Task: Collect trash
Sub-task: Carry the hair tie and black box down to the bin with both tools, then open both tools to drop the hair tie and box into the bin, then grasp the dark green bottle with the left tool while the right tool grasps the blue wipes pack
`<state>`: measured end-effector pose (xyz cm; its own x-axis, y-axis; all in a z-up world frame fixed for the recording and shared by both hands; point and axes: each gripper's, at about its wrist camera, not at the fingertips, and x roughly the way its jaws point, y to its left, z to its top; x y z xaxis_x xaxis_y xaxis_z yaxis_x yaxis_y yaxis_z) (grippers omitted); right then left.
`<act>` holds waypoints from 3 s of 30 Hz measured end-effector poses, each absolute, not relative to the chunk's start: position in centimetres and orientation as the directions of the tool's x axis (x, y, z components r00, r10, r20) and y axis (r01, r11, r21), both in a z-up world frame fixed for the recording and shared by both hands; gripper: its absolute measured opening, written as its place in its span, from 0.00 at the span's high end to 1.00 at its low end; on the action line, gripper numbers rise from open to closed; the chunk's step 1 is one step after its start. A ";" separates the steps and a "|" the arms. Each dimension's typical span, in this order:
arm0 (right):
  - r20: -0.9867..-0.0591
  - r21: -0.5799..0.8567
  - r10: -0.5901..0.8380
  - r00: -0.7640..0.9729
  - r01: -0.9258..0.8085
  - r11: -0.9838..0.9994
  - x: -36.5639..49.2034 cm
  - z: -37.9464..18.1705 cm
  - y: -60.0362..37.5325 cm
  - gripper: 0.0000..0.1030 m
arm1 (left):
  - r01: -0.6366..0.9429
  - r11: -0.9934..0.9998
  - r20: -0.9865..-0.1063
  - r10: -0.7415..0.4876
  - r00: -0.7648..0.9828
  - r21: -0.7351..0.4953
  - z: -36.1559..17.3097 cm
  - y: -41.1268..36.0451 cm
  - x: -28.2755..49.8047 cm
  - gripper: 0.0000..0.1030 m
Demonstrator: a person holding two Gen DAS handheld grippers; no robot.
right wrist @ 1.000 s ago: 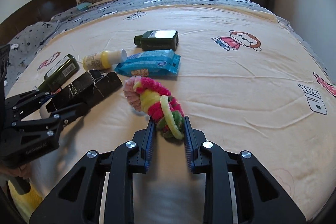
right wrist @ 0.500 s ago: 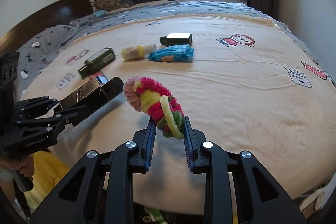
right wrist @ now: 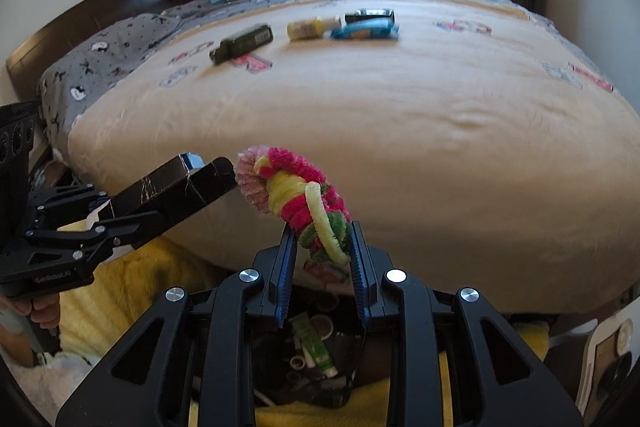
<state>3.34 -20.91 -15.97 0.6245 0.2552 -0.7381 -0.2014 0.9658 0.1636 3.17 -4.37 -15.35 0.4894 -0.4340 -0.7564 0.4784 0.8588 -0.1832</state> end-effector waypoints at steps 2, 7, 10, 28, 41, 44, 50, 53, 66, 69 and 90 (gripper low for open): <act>-0.760 0.180 0.262 0.594 -0.195 0.964 3.0 -17.4 -20.8 0.74 | 0.481 0.857 -0.775 -0.429 0.464 -0.186 -16.8 -4.4 2.5 0.70; -0.829 0.179 0.238 0.506 -0.164 0.970 2.5 -21.4 -20.1 0.74 | 0.465 0.862 -0.831 -0.403 0.382 -0.204 -20.9 -4.6 2.3 0.70; -0.866 0.159 0.210 0.454 -0.149 0.976 2.6 -23.6 -20.0 0.74 | 0.465 0.861 -0.858 -0.389 0.336 -0.208 -22.8 -5.1 2.4 0.70; -0.934 0.231 0.237 0.265 -0.057 0.971 3.9 -30.6 -19.1 0.70 | 0.416 0.880 -0.937 -0.315 0.149 -0.230 -31.2 -5.4 4.8 0.61; -0.884 0.228 0.210 0.417 -0.007 0.974 4.3 -26.2 -21.4 0.08 | 0.393 0.904 -0.914 -0.290 0.285 -0.165 -26.7 -3.6 5.0 0.24; -0.868 0.198 0.188 0.460 -0.027 0.980 4.5 -24.0 -21.5 0.04 | 0.391 0.906 -0.889 -0.304 0.342 -0.160 -23.7 -2.7 5.4 0.16; -0.808 0.152 0.164 0.566 -0.068 0.986 5.6 -18.8 -21.0 0.04 | 0.383 0.916 -0.823 -0.306 0.479 -0.118 -17.5 -1.2 6.2 0.08; -0.781 0.134 0.155 0.605 -0.081 0.988 6.8 -16.5 -20.9 0.04 | 0.372 0.924 -0.802 -0.290 0.522 -0.092 -15.8 -0.6 6.9 0.08; -0.689 0.073 0.074 0.721 -0.033 0.997 17.8 -10.6 -20.6 0.04 | 0.230 0.970 -0.724 -0.212 0.656 -0.076 -10.5 1.9 16.8 0.08; -0.694 0.066 0.059 0.718 -0.018 0.998 20.7 -10.7 -20.5 0.04 | 0.205 0.976 -0.712 -0.190 0.675 -0.066 -9.9 2.3 20.1 0.08; -0.799 0.072 0.037 0.600 0.034 0.997 34.7 -14.3 -18.2 0.03 | 0.201 0.978 -0.763 -0.093 0.640 0.049 -12.6 -0.6 33.6 0.12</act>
